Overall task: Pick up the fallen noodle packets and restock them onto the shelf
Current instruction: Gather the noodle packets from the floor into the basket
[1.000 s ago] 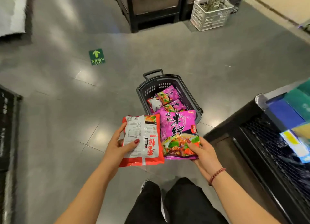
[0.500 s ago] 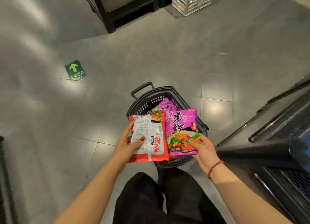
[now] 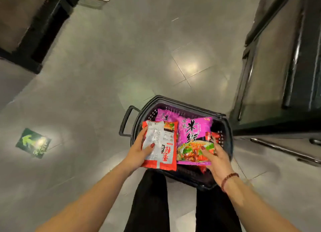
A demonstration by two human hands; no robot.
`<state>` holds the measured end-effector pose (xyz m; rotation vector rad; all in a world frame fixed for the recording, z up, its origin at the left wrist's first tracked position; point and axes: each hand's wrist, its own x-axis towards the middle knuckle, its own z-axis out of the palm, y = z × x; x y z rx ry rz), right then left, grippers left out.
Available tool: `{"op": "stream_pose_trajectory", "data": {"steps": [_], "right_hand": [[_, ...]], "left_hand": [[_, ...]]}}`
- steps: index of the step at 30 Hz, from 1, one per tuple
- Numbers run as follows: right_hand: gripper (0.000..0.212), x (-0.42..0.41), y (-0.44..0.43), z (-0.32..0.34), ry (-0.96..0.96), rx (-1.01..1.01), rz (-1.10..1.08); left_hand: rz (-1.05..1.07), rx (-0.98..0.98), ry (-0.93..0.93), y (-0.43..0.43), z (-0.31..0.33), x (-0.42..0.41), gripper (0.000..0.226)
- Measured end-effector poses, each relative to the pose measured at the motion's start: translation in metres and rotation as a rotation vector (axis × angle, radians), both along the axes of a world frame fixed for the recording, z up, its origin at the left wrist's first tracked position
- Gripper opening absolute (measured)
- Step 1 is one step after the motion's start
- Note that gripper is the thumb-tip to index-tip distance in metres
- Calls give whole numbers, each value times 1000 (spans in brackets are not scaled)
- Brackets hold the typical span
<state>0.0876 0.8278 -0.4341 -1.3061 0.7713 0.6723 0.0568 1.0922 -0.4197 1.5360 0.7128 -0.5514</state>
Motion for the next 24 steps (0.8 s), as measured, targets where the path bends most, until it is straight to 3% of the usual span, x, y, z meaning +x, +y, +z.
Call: {"op": "stream_pose_trajectory", "data": {"steps": [3,12,16,19,22,24], "right_hand": [[25,-9,24,-30,31,-29,-74],[30,-35,52,-177,65,-165,-213],[51,-44,53,-230,100,-200,-175],[61,-46,57,-253,86,-273,-25],[63,-55,73,-262,30,-600,279],[76,-63,84,-263,-82,-936,432]], "left_hand": [[-196,74,12,23,-39,23,64],[-549,321,38,17,-184,37,73],[-569,369,45,10,-234,28,71],[-619,414,83,18,-266,16,77],[-731,370,138,31,-283,1,111],[-870,551,111,31,-284,-5,126]]}}
